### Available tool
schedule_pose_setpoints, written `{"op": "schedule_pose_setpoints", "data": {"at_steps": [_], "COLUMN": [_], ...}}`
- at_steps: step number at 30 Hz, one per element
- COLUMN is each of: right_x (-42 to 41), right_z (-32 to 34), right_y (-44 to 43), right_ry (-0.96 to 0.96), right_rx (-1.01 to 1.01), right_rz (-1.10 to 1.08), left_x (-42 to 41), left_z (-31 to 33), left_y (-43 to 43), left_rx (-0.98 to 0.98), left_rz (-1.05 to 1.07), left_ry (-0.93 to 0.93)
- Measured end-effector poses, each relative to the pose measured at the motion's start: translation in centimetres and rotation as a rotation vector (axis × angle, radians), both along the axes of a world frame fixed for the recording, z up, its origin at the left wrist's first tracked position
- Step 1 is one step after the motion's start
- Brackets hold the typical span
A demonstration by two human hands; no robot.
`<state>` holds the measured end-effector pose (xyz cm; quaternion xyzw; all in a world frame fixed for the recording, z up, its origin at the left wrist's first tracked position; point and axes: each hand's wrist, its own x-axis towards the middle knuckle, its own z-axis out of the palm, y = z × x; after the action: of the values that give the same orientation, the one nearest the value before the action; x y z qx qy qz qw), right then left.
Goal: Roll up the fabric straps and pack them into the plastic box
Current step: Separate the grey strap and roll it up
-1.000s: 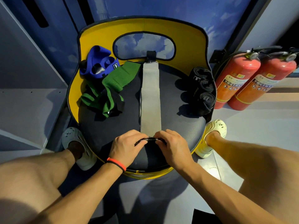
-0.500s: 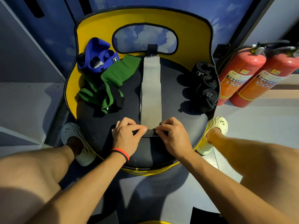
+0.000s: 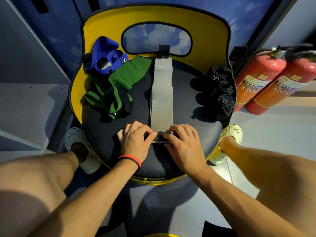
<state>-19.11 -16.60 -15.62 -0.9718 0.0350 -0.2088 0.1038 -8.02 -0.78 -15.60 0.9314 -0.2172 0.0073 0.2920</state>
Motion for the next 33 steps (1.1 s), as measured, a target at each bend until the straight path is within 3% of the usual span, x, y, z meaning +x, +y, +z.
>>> {"op": "schedule_pose_setpoints", "data": {"at_steps": [3,8,16,24,33], "right_x": [0.4,0.9,1.1,-1.0,0.2], "right_z": [0.1,-0.2,0.4,1.8,1.6], "right_y": [0.1,-0.5,-0.6,-0.4,-0.6], "right_ry": [0.001,0.017,0.104,0.216,0.252], "right_rx": [-0.098,-0.053,-0.016,0.189,0.492], "right_rz": [-0.010,-0.024,-0.020,0.149,-0.020], "left_x": [0.1,0.8,0.2,-1.8,-1.5], "left_z": [0.4,0.7,2.2,2.9,2.7], "left_y": [0.0,0.7,1.3,2.7,1.4], "left_rx": [0.054,0.130,0.065,0.004,-0.235], "left_rz": [-0.078,-0.295,-0.250,-0.196,0.020], "left_ry": [-0.105,-0.178,0.050,0.302,0.451]}}
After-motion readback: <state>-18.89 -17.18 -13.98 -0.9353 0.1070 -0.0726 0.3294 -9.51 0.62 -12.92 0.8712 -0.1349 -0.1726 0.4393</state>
